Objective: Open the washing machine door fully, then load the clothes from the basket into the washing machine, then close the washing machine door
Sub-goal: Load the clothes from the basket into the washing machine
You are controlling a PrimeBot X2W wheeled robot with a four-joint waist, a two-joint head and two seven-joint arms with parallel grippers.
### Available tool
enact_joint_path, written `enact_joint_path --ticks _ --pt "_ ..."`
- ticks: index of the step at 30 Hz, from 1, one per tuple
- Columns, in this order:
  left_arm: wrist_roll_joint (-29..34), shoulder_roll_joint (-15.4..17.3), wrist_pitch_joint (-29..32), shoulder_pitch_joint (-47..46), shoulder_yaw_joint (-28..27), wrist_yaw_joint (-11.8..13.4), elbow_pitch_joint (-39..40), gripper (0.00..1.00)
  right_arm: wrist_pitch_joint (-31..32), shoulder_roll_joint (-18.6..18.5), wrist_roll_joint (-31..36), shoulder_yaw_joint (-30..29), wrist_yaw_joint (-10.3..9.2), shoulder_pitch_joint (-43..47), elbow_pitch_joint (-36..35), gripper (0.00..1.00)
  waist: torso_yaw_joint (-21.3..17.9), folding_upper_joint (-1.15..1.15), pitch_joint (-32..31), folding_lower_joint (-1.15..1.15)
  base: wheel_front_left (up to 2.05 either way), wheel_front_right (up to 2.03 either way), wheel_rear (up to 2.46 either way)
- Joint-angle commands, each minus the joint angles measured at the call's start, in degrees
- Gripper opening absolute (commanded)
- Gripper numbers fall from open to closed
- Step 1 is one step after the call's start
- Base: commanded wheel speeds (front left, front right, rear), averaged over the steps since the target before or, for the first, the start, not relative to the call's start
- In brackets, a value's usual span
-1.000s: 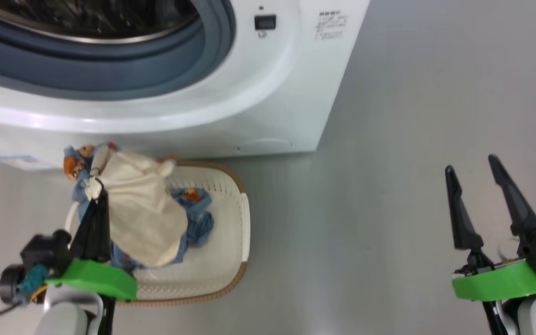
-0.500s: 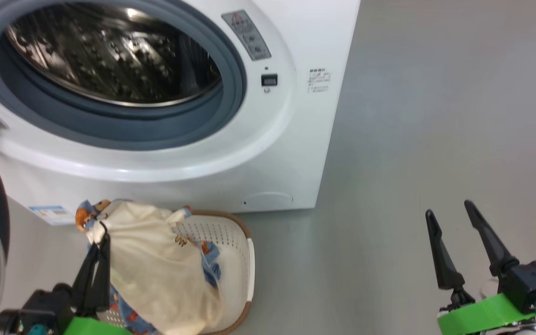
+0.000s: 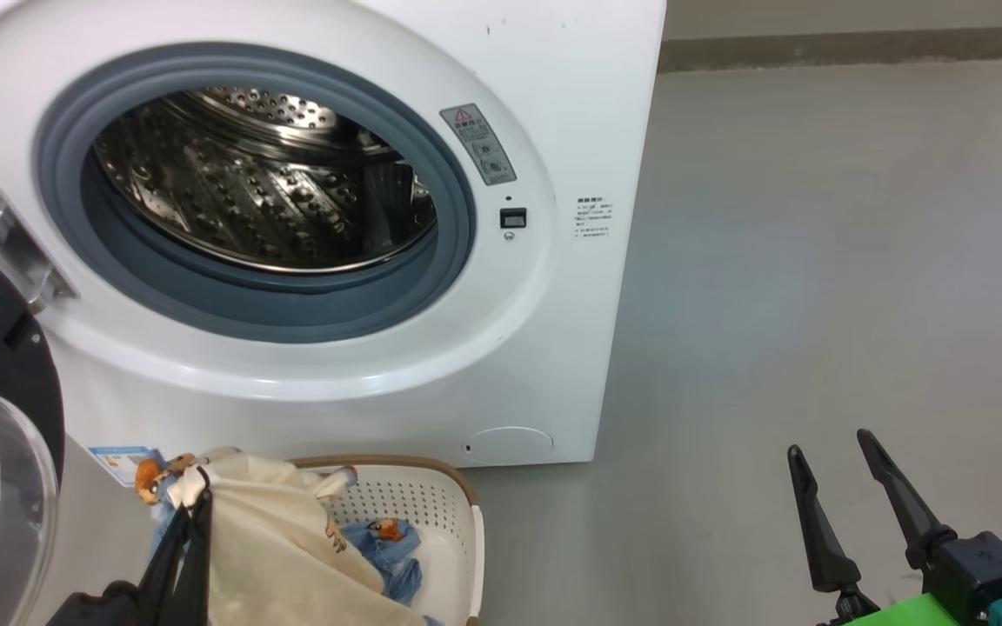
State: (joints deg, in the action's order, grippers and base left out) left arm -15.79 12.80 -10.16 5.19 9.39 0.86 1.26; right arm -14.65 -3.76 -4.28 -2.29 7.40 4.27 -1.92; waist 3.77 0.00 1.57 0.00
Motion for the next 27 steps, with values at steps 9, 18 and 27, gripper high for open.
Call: enact_joint_path --ticks 9,18,27 --pt "0.13 1.83 0.60 -0.44 -1.92 1.29 3.46 0.00 0.42 0.26 -0.83 1.54 0.09 0.32 -2.21 1.00 0.60 0.00 -0.74 0.00 0.00 0.00 0.00" --pt "-0.22 1.94 0.51 -0.42 -1.65 1.57 3.42 0.00 0.50 0.45 -0.67 1.60 0.09 0.22 -2.27 1.00 0.64 0.00 -0.68 0.00 0.00 0.00 0.00" --pt "-0.63 1.98 0.35 -1.33 -1.69 1.91 2.97 0.00 0.57 0.54 -0.62 2.07 0.09 -0.19 -2.75 1.00 0.64 0.00 0.29 0.00 0.00 0.00 0.00"
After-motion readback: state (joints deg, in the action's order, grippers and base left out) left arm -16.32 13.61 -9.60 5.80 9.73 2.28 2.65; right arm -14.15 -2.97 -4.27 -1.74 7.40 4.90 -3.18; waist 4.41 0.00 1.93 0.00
